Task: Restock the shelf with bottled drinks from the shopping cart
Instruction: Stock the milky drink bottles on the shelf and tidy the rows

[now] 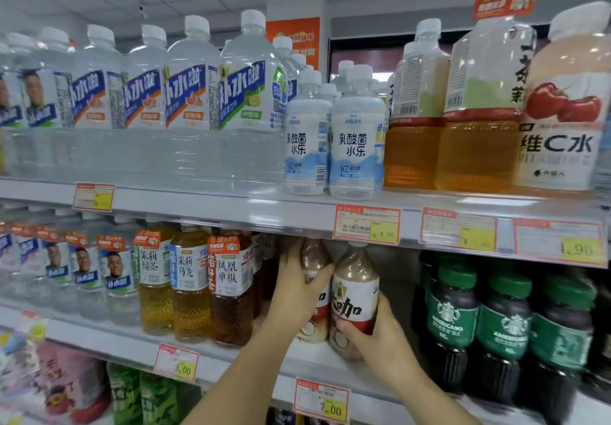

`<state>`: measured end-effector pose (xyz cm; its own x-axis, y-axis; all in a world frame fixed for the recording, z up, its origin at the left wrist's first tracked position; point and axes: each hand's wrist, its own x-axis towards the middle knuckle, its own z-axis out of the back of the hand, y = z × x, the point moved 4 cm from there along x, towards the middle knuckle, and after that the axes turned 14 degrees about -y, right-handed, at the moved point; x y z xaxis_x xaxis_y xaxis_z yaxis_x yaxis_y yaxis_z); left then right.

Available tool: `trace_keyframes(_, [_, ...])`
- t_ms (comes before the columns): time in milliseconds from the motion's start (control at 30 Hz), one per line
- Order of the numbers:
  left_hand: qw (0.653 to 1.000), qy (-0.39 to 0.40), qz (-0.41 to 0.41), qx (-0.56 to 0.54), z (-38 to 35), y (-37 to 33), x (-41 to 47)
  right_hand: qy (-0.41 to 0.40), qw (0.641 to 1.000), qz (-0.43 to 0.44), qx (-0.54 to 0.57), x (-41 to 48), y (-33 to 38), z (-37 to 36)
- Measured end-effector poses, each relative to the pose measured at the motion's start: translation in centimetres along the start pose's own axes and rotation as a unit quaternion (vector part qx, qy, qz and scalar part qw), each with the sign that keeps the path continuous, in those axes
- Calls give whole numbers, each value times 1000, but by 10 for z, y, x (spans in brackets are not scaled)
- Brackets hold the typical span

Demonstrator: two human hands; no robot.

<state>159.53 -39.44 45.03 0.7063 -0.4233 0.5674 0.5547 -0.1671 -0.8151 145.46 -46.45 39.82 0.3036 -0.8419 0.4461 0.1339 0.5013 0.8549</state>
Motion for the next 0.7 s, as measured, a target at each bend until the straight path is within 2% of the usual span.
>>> trace_keyframes(67, [997, 68, 34, -15, 5, 19, -17, 5, 1000, -10, -4, 0, -3, -1])
trace_keyframes(167, [990, 132, 46, 27, 9, 40, -30, 1, 1000, -27, -5, 3, -5, -1])
trace_keyframes(300, [987, 120, 73, 83, -2, 48, -12, -27, 998, -33, -40, 13, -6, -4])
trace_keyframes(500, [981, 52, 118, 145, -31, 72, 25, -58, 994, -76, -61, 49, -16, -19])
trace_keyframes(700, [985, 51, 105, 127, -59, 103, 62, -53, 989, -81, -111, 93, -33, -54])
